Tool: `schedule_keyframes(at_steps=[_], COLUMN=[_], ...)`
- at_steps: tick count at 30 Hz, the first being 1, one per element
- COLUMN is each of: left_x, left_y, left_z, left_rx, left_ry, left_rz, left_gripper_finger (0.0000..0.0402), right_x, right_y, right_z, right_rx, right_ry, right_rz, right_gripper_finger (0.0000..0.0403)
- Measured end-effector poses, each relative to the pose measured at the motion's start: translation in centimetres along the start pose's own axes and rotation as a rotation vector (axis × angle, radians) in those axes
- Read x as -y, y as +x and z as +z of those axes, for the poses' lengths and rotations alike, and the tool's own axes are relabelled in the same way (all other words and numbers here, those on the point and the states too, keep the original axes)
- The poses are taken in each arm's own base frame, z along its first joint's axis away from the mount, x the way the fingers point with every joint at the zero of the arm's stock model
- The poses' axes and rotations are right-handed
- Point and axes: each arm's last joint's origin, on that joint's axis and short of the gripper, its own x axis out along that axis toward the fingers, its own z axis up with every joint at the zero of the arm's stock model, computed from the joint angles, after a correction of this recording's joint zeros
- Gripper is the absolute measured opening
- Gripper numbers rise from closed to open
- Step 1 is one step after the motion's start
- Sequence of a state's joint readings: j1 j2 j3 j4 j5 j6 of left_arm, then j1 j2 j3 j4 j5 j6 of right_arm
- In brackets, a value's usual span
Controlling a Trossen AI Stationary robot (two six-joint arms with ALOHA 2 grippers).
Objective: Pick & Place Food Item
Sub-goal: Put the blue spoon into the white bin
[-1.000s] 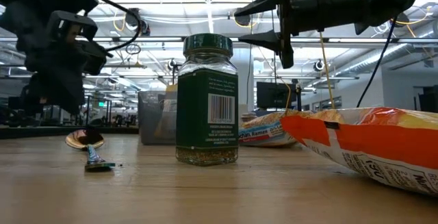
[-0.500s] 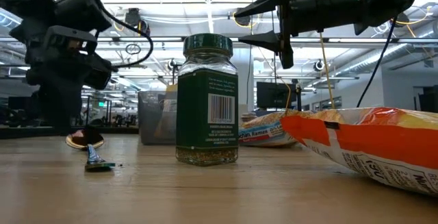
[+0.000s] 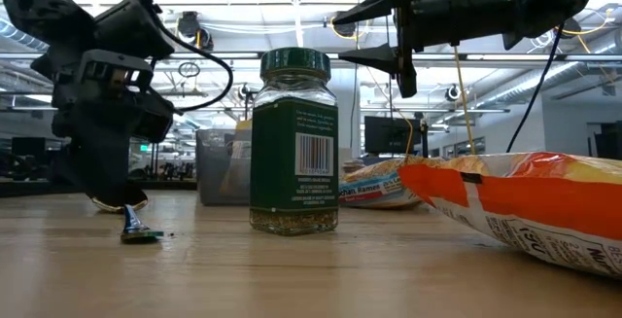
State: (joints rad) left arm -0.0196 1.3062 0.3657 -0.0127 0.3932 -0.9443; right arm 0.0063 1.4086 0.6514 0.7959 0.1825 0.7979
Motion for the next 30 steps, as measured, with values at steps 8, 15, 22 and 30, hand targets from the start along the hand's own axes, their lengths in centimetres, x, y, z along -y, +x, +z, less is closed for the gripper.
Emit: schedule_keyframes(at_steps=[8,15,22,30], left_x=[0.01,-0.03,0.06,0.55], left_y=[0.06,0.06,0.04,0.02], left_z=[0.02,0.04,0.13,0.40], left_rx=[0.002,0.013,0.028,0.043], left_ry=[0.001,0.000,0.006,0.060], left_rz=[-0.003,0.006,0.002,-0.055], left_gripper_finger=[0.0144,0.0085,0.0023,0.0018], right_x=[0.01,0.06,0.06,0.06], right_y=[0.00,0.00,0.00,0.00], right_z=[-0.01,-0.06,-0.06,-0.05], right_rx=[-0.001,-0.006,-0.006,-0.006], right_ry=[-0.002,-0.007,-0.007,-0.007], right_rz=[-0.001,-0.006,-0.006,-0.006], right_gripper_finger=[0.0212,0.0212,0.0212,0.0212])
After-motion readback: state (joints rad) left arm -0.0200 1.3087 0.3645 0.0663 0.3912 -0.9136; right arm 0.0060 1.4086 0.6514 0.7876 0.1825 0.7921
